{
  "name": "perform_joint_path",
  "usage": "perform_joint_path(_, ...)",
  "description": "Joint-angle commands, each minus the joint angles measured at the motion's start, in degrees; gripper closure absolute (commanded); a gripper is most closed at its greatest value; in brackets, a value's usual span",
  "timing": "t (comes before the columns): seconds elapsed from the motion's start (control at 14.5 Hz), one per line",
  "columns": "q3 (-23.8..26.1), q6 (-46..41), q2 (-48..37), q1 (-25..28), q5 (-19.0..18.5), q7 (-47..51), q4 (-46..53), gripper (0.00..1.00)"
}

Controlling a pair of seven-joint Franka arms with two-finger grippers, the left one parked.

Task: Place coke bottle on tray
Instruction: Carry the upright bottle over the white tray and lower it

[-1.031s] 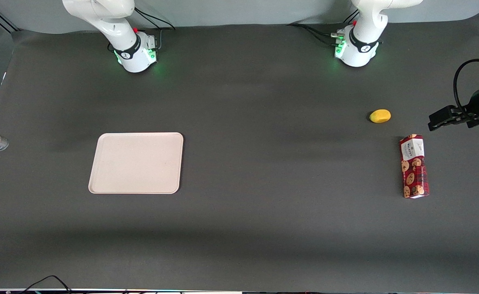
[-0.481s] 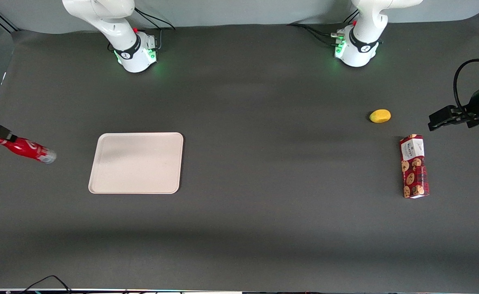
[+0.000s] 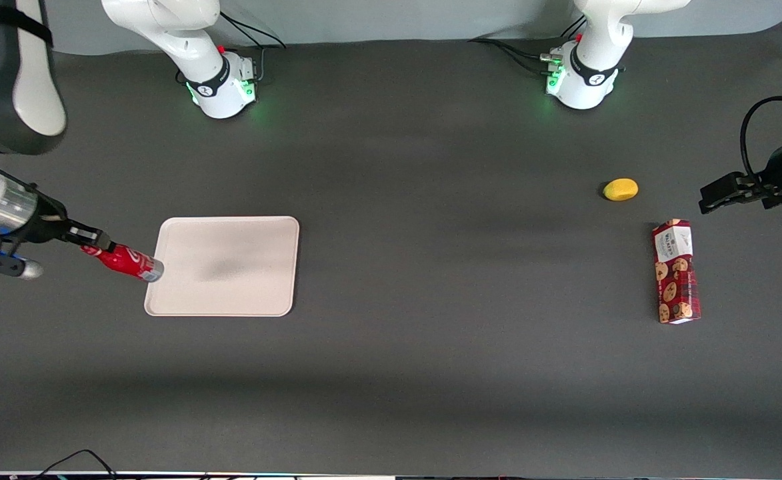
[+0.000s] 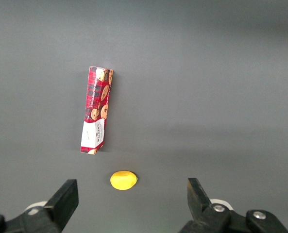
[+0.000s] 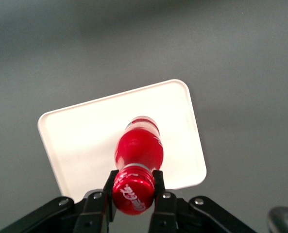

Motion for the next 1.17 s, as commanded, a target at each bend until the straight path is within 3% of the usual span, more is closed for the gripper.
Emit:
perform_joint_path(0.0, 0.3, 8.6, -0.3, -0.6, -3.5, 0.9, -7.5, 1.00)
perform_joint_path(0.21, 0.3, 18.7, 1.2, -0.6, -3.6, 0.8, -14.0, 1.00)
perform_joint_path(0.76, 0.2, 19.7, 4.9, -1.2, -3.6, 0.4, -14.2, 1.00)
perform_joint_path(0.89, 0.1, 19.7, 5.1, -1.3, -3.6, 0.4, -14.0, 0.85)
perform_joint_path(0.96, 0.0, 19.7, 5.1, -1.3, -3.6, 0.3, -14.0, 0.66)
perform_joint_path(1.1, -0.1, 19.7, 5.1, -1.3, -3.6, 0.3, -13.8, 0.44)
